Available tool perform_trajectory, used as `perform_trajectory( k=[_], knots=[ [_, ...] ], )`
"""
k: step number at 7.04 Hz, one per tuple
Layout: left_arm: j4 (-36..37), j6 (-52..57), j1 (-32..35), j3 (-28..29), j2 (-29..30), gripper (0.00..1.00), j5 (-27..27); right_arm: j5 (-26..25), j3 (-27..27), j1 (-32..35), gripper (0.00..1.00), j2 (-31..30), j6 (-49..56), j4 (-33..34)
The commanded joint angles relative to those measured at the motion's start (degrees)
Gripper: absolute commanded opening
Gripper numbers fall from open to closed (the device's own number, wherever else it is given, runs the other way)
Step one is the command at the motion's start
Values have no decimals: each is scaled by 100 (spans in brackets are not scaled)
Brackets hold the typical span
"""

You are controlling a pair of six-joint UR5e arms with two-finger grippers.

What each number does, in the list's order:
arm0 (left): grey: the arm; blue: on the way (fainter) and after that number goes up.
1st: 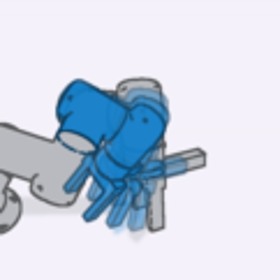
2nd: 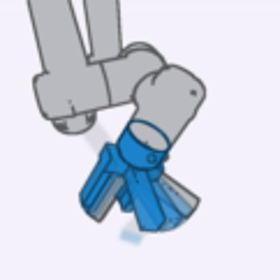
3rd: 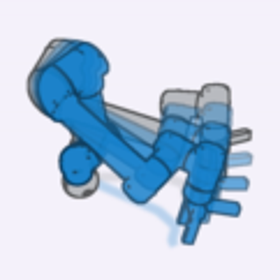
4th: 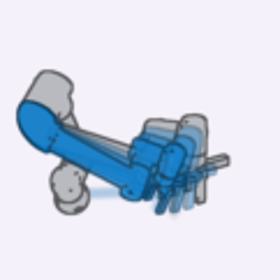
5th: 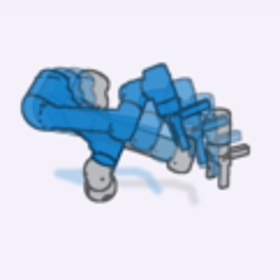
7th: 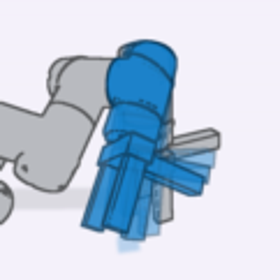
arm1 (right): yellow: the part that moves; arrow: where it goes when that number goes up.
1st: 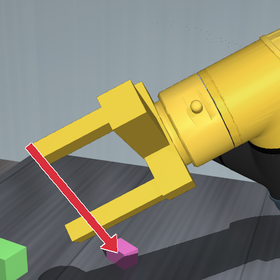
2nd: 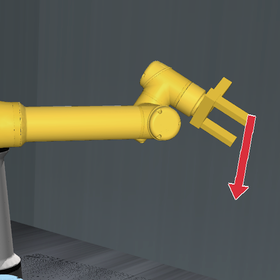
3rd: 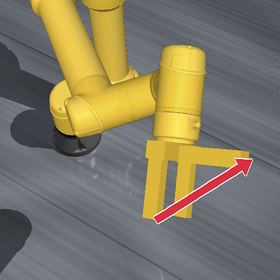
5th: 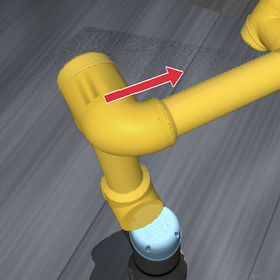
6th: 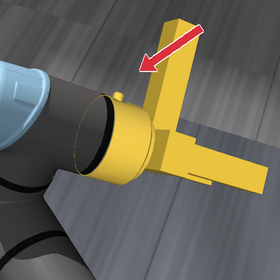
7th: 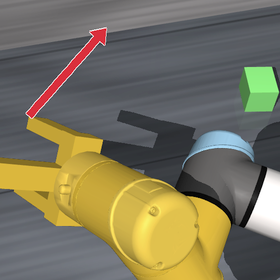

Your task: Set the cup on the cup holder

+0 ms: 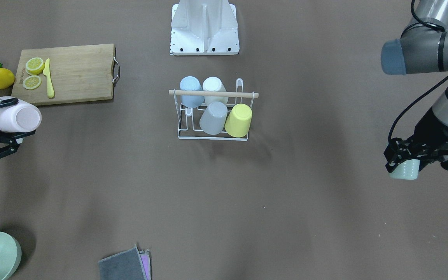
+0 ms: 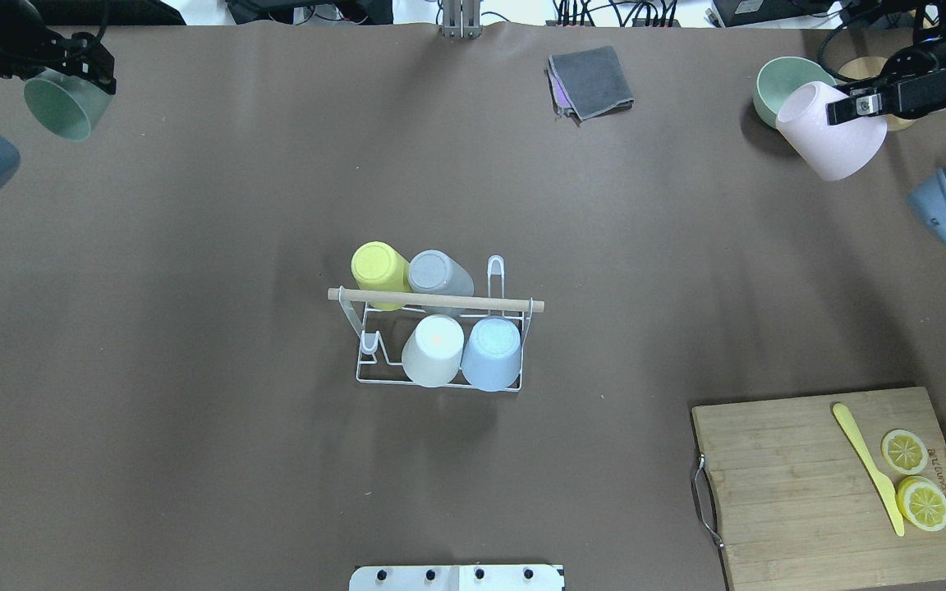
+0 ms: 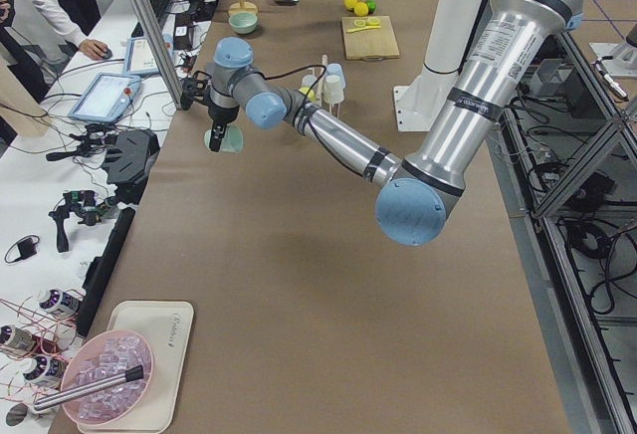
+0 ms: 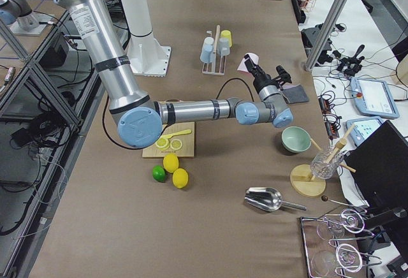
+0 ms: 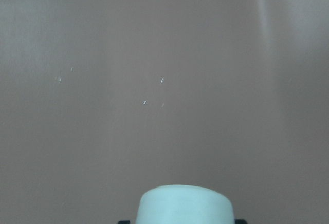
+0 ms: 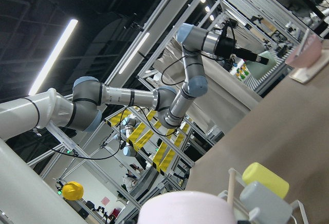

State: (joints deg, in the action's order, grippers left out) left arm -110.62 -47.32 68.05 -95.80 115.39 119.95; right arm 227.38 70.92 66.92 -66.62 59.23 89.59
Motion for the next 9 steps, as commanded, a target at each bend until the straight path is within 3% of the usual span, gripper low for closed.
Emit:
perform_trajectory(
  k=[1, 3, 4, 6, 9],
  knots=[
    [-1472, -906, -29, -185, -78, 41, -733, 839, -200, -248, 35, 279, 1295, -3],
    [-2679, -1655, -229, -368, -175, 41, -1164, 1448, -394, -548, 35, 465, 2326, -3],
    [-3110, -1884, -483, -482, -184, 41, -1741, 1719, -421, -714, 33, 544, 2652, -3],
    [-4270, -2027, -1203, -667, -437, 37, -3173, 1801, -465, -987, 31, 588, 2978, -3],
    [-4959, -1905, -2230, -993, -544, 37, -4922, 1828, -666, -1487, 28, 859, 3374, -3]
  ],
)
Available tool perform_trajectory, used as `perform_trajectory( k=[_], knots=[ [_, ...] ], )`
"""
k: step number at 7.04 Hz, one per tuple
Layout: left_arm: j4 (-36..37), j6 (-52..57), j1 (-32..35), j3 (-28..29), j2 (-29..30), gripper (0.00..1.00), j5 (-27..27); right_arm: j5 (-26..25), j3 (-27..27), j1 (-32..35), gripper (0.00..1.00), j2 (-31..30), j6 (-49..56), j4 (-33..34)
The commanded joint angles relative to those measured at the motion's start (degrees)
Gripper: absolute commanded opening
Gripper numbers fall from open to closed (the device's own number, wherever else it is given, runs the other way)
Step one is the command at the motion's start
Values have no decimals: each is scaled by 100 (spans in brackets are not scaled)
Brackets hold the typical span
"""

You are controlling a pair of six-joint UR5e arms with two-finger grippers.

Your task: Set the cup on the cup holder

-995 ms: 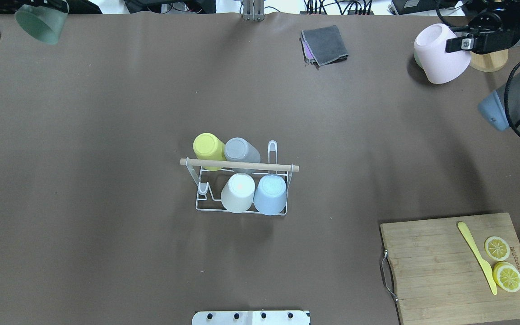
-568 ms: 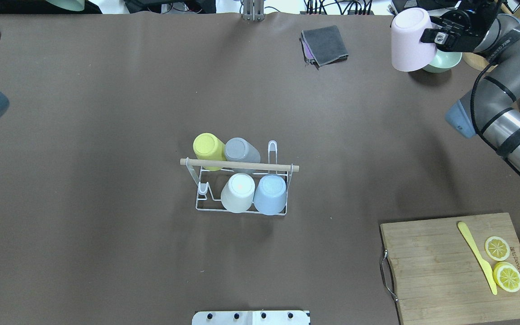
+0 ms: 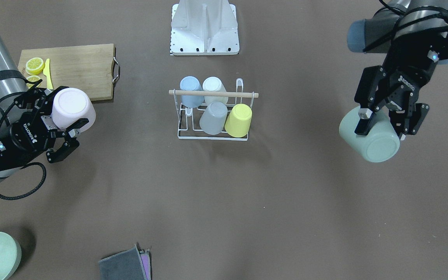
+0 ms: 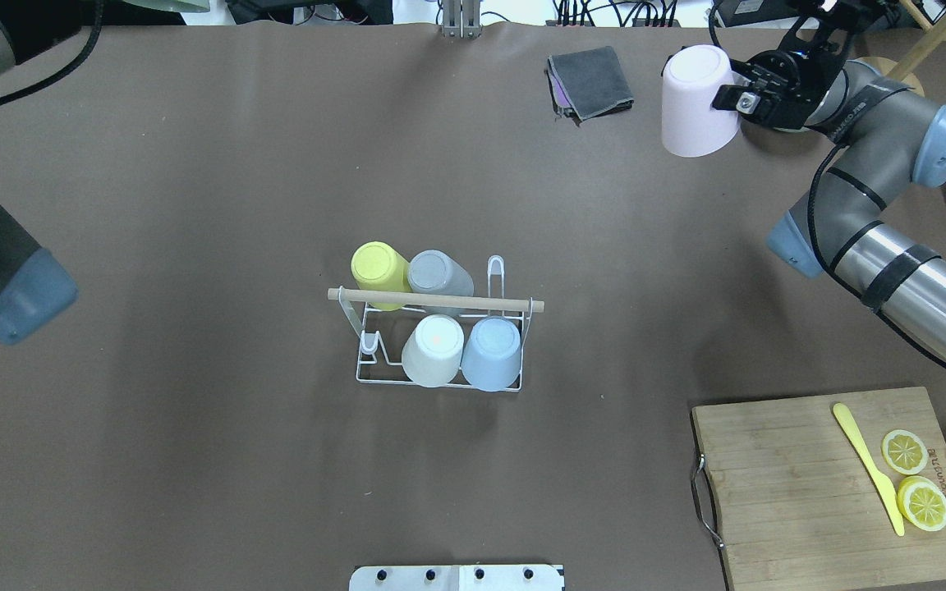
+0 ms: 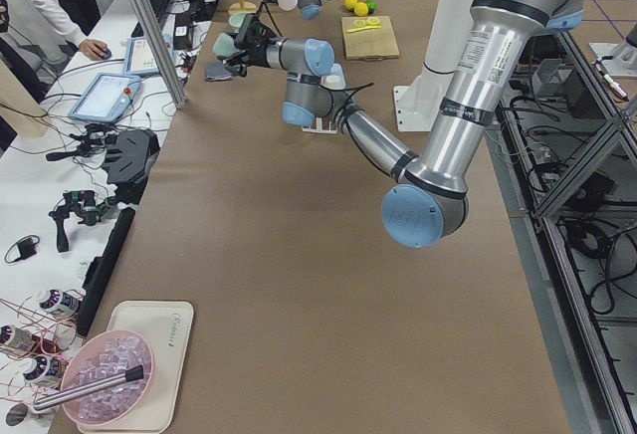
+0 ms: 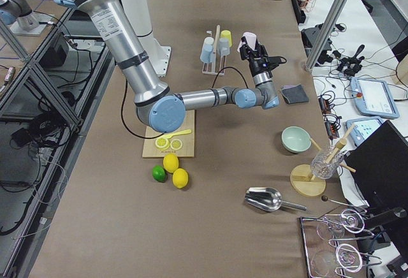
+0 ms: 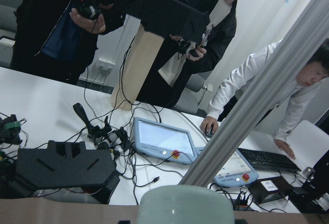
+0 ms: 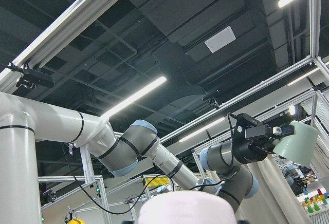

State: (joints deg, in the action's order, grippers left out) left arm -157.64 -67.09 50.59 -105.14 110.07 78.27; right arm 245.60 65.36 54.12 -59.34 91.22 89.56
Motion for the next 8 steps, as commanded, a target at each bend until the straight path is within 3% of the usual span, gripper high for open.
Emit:
perform_trajectory(
  k=[1, 3, 6, 8],
  knots=[
    [-659, 473, -1019, -86, -12, 37, -1370, -12, -198, -357, 28, 247, 342, 0],
    [-1241, 1160, -2110, -60, -21, 37, -2530, -21, -304, -612, 28, 467, 536, 26],
    [-1988, 2143, -3254, -68, 101, 37, -3473, -56, -480, -771, 28, 740, 949, 0],
    [-2271, 2481, -3686, 10, 137, 38, -3616, -56, -480, -833, 28, 810, 1614, 0]
  ],
)
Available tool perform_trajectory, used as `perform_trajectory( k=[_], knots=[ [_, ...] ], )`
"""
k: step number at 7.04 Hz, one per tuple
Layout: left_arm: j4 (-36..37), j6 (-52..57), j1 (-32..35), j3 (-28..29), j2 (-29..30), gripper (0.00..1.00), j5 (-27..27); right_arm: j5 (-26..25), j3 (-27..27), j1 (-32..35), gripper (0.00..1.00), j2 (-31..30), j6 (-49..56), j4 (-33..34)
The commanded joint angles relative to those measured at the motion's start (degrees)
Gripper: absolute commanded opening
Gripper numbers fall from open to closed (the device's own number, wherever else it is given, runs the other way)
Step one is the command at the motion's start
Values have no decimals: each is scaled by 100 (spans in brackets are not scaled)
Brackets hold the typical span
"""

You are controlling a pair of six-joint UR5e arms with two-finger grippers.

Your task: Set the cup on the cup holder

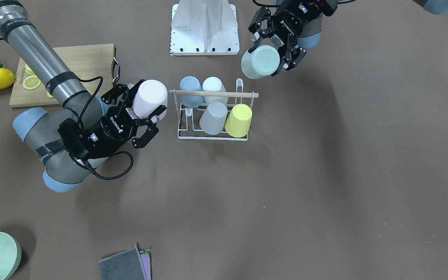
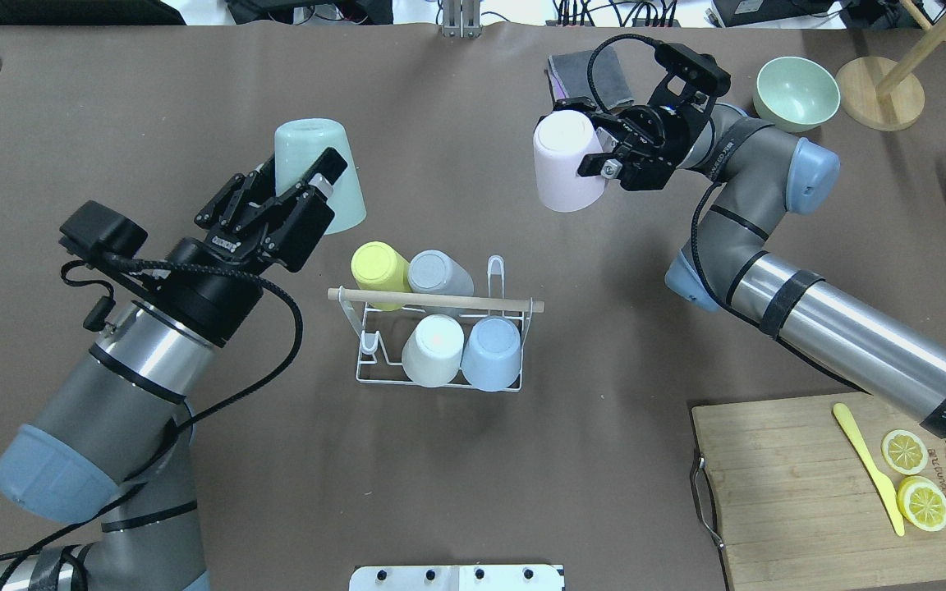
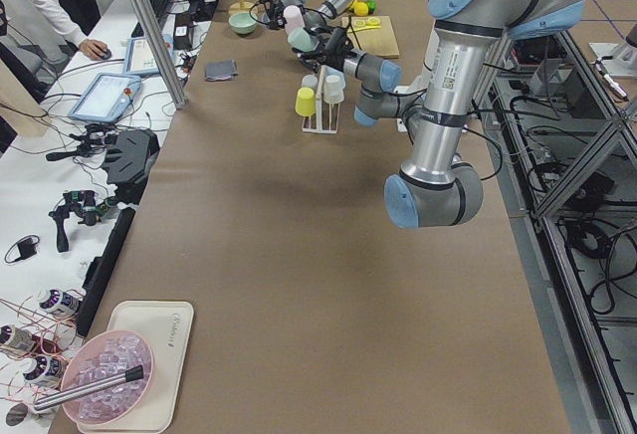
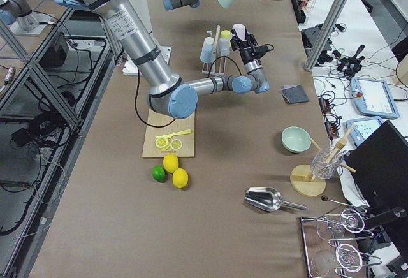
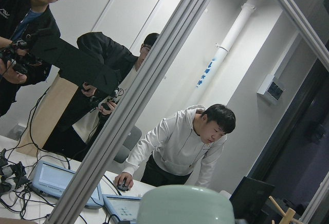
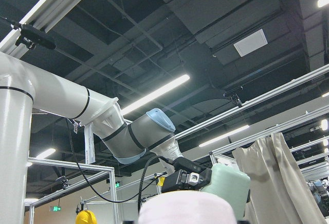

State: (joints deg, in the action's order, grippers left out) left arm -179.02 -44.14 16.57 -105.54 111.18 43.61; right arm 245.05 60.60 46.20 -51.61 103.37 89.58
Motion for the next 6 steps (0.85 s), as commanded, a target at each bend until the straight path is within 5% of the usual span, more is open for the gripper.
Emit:
perform_trajectory(
  k=[1, 6],
  knots=[
    [-142, 195, -512, 173, 0, 38, -491, 8, -4, -93, 28, 20, 699, -2],
    [-712, 178, -750, 815, -9, 38, -775, -9, -197, -594, 27, 116, 1387, -19]
  ],
)
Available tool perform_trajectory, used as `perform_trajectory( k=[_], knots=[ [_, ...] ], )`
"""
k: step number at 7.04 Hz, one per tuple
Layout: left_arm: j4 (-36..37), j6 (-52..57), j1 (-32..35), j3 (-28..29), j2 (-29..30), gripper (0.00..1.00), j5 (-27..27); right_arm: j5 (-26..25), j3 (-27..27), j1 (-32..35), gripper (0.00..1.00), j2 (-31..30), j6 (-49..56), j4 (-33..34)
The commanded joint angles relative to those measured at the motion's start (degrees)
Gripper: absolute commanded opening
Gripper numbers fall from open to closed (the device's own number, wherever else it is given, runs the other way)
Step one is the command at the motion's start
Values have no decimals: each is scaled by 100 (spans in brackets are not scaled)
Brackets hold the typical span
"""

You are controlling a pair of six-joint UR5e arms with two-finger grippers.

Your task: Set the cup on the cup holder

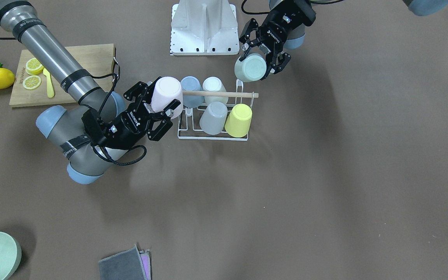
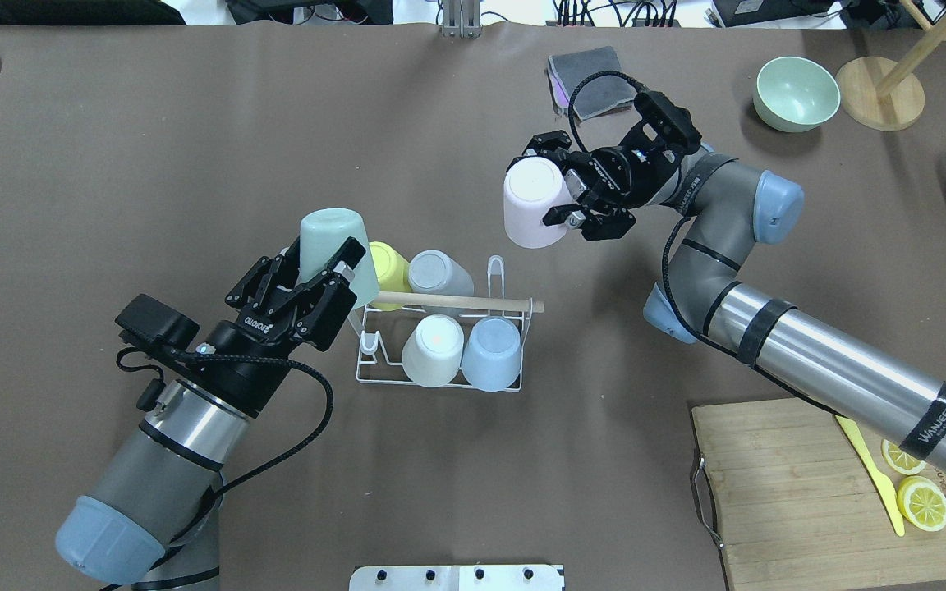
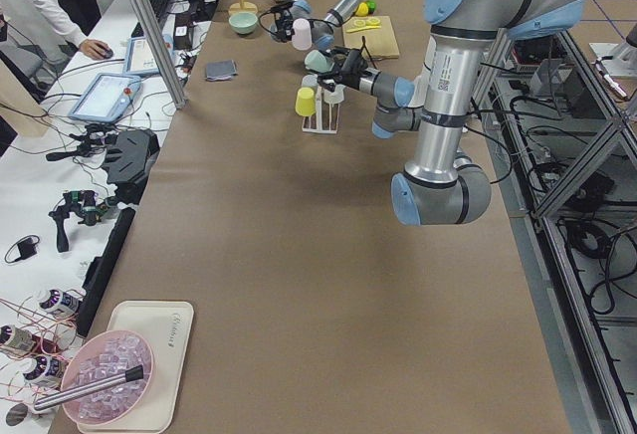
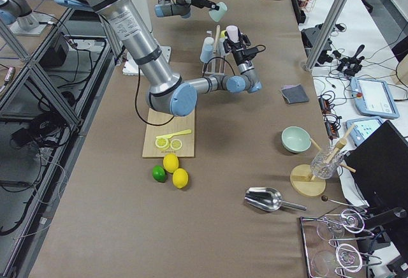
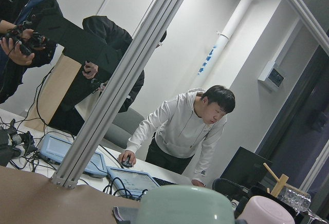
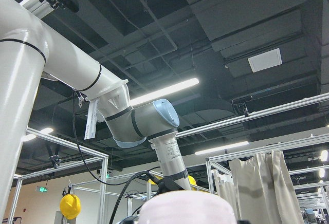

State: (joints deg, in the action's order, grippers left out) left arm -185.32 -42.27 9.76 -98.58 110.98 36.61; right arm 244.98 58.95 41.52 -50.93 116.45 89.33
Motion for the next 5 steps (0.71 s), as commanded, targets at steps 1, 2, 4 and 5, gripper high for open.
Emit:
perform_trajectory(
  k=[1, 2, 4, 5],
  knots=[
    [-170, 8, -88, 207, 28, 38, -136, -21, -94, -179, 27, 100, 115, 6],
    [-171, 8, -105, 303, 63, 38, -154, -56, -103, -240, 27, 109, 132, -3],
    [-171, -1, -176, 366, 134, 38, -154, -126, -182, -302, 27, 170, 238, -3],
    [-171, -1, -193, 366, 151, 38, -154, -135, -191, -302, 27, 188, 421, -3]
  ],
)
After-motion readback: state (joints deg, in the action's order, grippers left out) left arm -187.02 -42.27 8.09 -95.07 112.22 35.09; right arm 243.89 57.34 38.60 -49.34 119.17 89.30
